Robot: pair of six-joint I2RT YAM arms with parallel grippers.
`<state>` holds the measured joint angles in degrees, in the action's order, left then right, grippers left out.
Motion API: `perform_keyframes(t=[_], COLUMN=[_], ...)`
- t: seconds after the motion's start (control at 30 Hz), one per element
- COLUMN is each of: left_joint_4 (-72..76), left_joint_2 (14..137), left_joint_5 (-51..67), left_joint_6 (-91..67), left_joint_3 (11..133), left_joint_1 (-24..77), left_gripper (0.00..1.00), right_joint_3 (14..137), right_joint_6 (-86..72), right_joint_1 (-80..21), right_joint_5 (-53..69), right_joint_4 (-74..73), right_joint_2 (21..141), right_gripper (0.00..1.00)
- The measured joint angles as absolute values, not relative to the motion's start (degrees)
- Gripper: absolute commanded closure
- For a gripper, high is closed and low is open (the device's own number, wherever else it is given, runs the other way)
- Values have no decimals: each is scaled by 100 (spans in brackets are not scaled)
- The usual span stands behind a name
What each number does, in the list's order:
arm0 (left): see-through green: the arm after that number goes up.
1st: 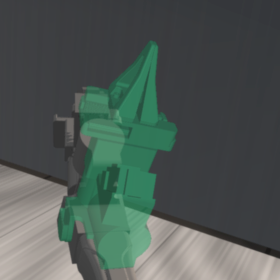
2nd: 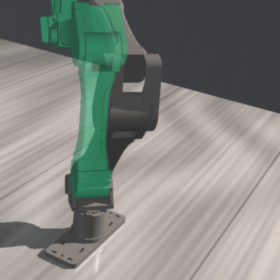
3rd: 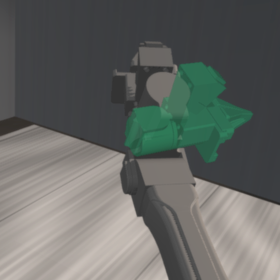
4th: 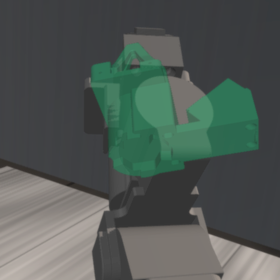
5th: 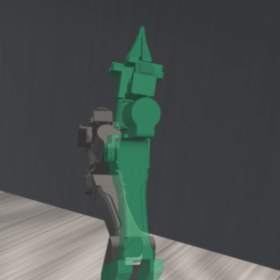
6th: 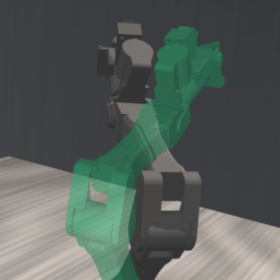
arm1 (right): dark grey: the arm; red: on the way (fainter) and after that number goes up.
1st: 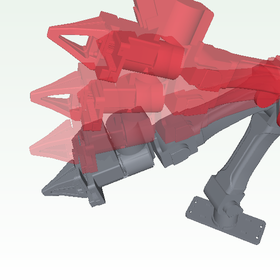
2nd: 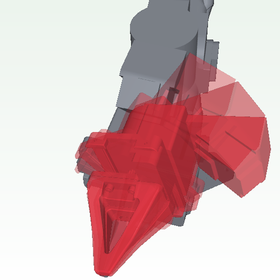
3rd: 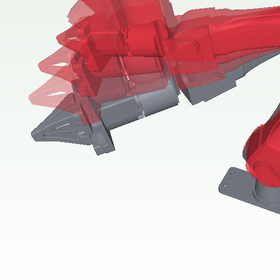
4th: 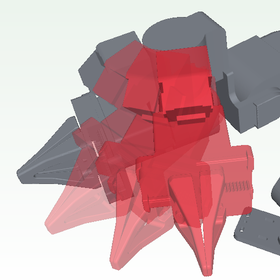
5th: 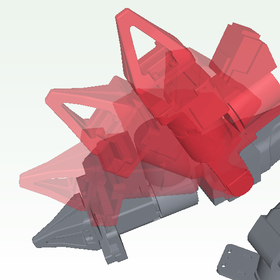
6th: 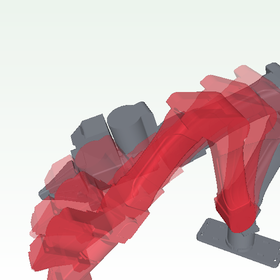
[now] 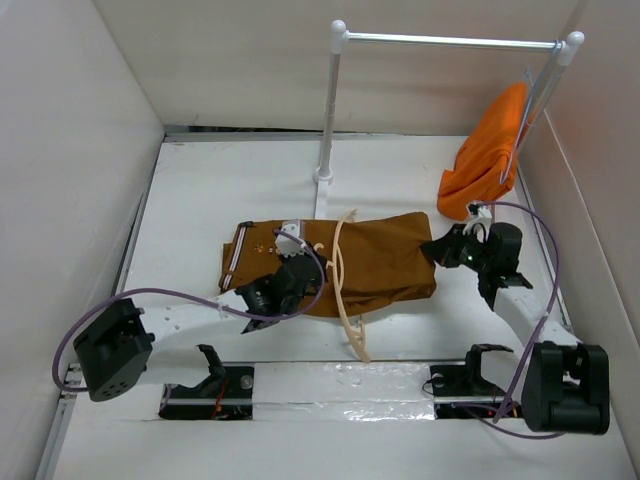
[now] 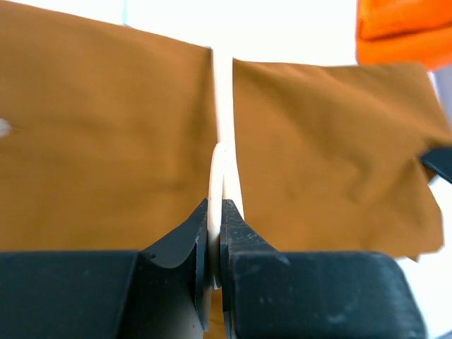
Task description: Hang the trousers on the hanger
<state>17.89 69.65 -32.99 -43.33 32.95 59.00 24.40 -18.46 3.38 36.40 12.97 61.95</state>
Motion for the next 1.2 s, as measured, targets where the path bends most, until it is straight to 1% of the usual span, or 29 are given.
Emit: perform_keyframes(t=[0.13,0.3,0.5,0.77,0.8,0.87,0.9,0.97,1.0,1.03,1.07,1.2], left_joint_4=[1511,1374,1413,1496,1472,1413,1376,1245,1122,1007,886,421], left_joint_2=[6563,6230,6173,6410,6414,6412,6412,6386,6375,6320,6267,6005], left_joint_5=[-3301,-3142,-3004,-2998,-2989,-2936,-2904,-2823,-2770,-2742,-2720,-2755], left_joint_6=[-4147,-3791,-3605,-3531,-3511,-3476,-3454,-3411,-3374,-3341,-3304,-3089], left_joint_3=[3129,3098,3087,3361,3391,3441,3476,3568,3603,3730,3830,4298], left_joint_1=[5590,5258,5290,5443,5470,5489,5500,5520,5531,5551,5572,5769], left_gripper=[100,100,100,100,100,100,100,100,100,100,100,100], right_joint_3=[2213,1911,1857,1852,1852,1852,1852,1859,1863,1885,1938,2447], right_joint_6=[-1629,-1562,-1553,-1472,-1472,-1466,-1459,-1441,-1437,-1439,-1415,-1382], right_joint_1=[711,1098,1173,1190,1190,1162,1127,967,843,685,508,-434], right_joint_5=[3642,3715,3817,3837,3835,3835,3811,3741,3701,3647,3553,3092], right_joint_4=[1007,893,976,1024,1024,1022,1020,934,843,701,519,-1], right_joint_2=[5739,5642,5977,6047,6047,6031,6001,5846,5690,5468,5186,4001], right_gripper=[100,100,100,99,87,70,52,36,16,5,0,0])
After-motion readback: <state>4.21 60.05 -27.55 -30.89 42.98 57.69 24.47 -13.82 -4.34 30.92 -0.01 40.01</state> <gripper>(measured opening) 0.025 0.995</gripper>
